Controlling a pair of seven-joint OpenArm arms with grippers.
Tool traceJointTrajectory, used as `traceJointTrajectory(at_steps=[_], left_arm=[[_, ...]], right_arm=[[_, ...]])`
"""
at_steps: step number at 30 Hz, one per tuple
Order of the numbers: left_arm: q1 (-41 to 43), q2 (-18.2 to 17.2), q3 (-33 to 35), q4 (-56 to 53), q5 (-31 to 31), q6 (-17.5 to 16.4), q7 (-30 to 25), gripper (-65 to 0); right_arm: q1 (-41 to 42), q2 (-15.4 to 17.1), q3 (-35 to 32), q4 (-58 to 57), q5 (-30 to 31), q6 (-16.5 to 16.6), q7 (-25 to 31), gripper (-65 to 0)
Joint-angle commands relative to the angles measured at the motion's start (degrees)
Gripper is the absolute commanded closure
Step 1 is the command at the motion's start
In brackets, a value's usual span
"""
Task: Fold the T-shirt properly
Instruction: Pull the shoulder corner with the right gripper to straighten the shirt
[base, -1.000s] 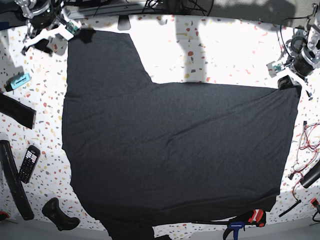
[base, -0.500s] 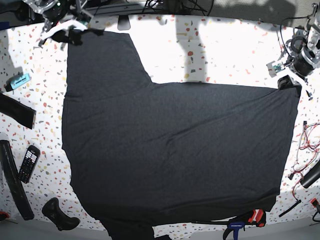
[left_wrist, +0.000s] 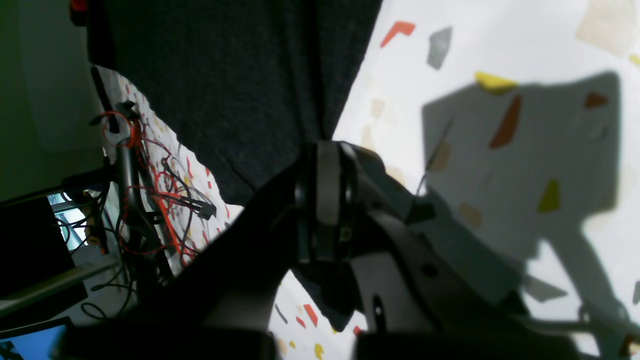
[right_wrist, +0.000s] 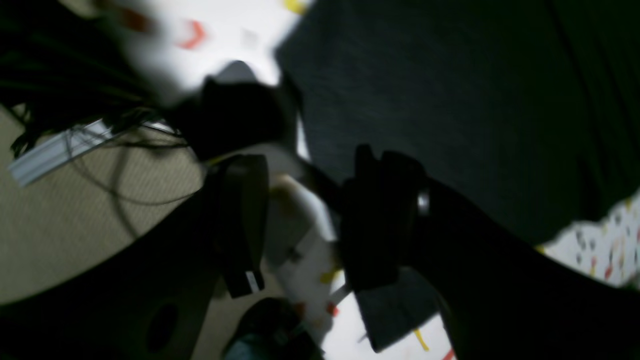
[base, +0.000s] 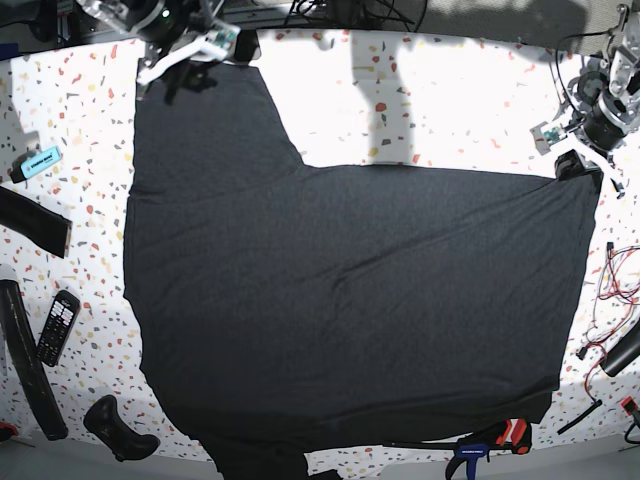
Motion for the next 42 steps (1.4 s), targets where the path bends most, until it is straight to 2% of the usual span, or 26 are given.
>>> traceJointTrajectory(at_steps=[1,5,19,22,24,29,32,37,42], left_arm=[[0.31,-0.48,0.17,-0.15,0.61,-2.4,1.44,0.0],[0.31,-0.48,0.17,-0.15,0.61,-2.4,1.44,0.0],[0.31,-0.5,0.17,-0.15,0.61,-2.4,1.42,0.0],[0.31,-0.48,0.17,-0.15,0.61,-2.4,1.42,0.0],[0.31,-0.5,0.17,-0.15,0.61,-2.4,1.42,0.0],[0.31,-0.5,0.17,-0.15,0.61,-2.4,1.42,0.0],[0.28,-0.5,0.17,-0.15,0.61,-2.4,1.42,0.0],[0.28,-0.5,0.17,-0.15,0.61,-2.4,1.44,0.0],[0.28,-0.5,0.17,-0.15,0.61,-2.4,1.42,0.0]], right_arm=[[-0.31,0.55,-0.02,0.76,-1.25,0.02,0.02,-34.5],[-0.31,0.68,0.15,0.61,-5.35,0.0,-0.5,-34.5],[2.73,1.01,2.51,-10.1,-5.53,-0.04,-1.07,-34.5],[3.63,1.01,2.51,-10.05,-7.23,-1.38,-2.97,-34.5],[3.63,1.03,2.51,-9.79,-7.19,-3.19,-2.99,-34.5],[3.32,1.01,2.45,-8.26,-6.51,-3.21,-2.99,-30.9],[3.28,1.01,2.45,-6.32,-4.98,-3.19,-3.02,-30.9],[3.08,0.98,2.38,-1.42,-0.22,-0.59,-3.65,-31.0],[0.04,0.98,2.4,5.6,-0.28,-0.42,-5.99,-31.0]])
